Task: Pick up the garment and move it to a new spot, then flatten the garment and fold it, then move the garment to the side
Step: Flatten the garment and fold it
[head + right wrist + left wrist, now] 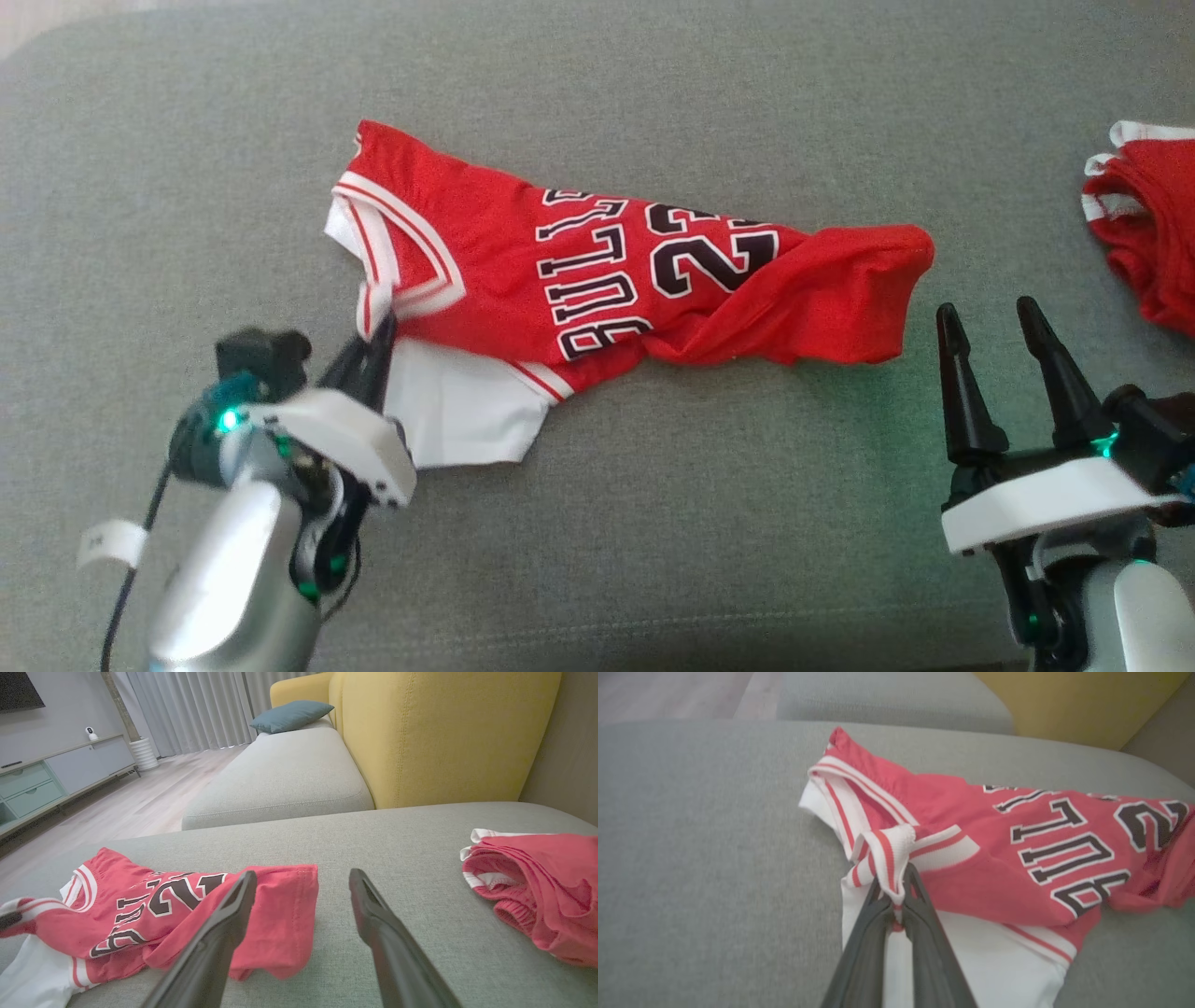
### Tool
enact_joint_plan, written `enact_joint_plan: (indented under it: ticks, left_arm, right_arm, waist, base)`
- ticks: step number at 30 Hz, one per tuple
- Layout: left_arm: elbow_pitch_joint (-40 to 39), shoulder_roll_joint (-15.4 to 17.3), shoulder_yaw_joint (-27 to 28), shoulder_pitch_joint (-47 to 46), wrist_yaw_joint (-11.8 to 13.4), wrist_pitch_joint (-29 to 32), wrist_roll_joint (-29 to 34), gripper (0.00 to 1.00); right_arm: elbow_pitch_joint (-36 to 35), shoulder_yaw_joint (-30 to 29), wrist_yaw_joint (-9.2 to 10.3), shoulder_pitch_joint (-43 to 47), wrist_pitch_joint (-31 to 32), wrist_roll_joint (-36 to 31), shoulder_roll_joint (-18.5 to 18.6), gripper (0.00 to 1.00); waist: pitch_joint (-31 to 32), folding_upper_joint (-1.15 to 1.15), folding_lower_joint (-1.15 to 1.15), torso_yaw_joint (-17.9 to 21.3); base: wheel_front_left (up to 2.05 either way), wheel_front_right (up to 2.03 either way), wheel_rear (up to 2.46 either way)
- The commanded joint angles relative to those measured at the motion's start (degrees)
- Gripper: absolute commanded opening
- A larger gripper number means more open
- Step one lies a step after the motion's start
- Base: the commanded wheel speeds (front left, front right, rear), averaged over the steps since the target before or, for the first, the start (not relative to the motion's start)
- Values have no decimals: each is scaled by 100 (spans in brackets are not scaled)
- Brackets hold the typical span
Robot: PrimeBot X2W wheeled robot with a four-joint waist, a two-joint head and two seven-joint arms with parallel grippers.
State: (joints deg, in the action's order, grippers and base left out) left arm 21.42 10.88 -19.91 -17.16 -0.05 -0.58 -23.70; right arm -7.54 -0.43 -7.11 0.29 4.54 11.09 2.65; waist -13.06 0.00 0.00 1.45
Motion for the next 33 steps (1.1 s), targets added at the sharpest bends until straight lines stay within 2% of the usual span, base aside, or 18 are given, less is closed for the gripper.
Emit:
enact_joint_plan:
  ticks: [1, 11, 20, 21, 22, 23, 25, 28, 33]
  left_arm:
    - [-196, 111, 250, -428, 9, -140, 36, 0]
    - [580, -36, 556, -1128, 45, -267, -288, 0]
    - [1742, -230, 848, -1675, 152, -839, -508, 0]
    - [1842, -249, 856, -1699, 144, -910, -519, 29]
    - [1926, -263, 862, -1716, 147, -993, -516, 72]
    - [1990, -274, 861, -1727, 142, -1075, -505, 100]
    - [2037, -267, 826, -1717, 179, -1252, -390, 100]
    - [1819, -210, 755, -1597, 383, -1414, -26, 100]
    - [550, -111, 840, -1024, 799, -1439, 755, 100]
  right_arm:
    - [-192, 135, -37, -235, -47, 34, 22, 100]
    - [-112, 190, -37, -375, -53, 90, 22, 100]
    - [-19, 183, -37, -448, -131, 151, 22, 100]
    - [-9, 177, -37, -447, -142, 156, 22, 100]
    - [-2, 169, -37, -444, -153, 159, 22, 100]
    - [6, 163, -37, -442, -166, 163, 22, 100]
    - [12, 163, -37, -440, -203, 167, 22, 100]
    - [13, 152, -37, -431, -255, 145, 22, 100]
    - [-50, 133, -37, -402, -298, 50, 22, 100]
  waist:
    - [-76, 0, 0, 36]
    - [-291, 0, 0, 214]
    - [-386, 0, 0, 331]
    - [-385, 0, 0, 330]
    - [-383, 0, 0, 324]
    - [-377, 0, 0, 319]
    - [-350, 0, 0, 304]
    - [-300, 0, 0, 260]
    - [-215, 0, 0, 135]
  base:
    - [0, 0, 0]
    - [0, 0, 0]
    - [0, 0, 0]
    - [0, 0, 0]
    - [0, 0, 0]
    - [0, 0, 0]
    - [0, 0, 0]
    - [0, 0, 0]
    - [0, 0, 0]
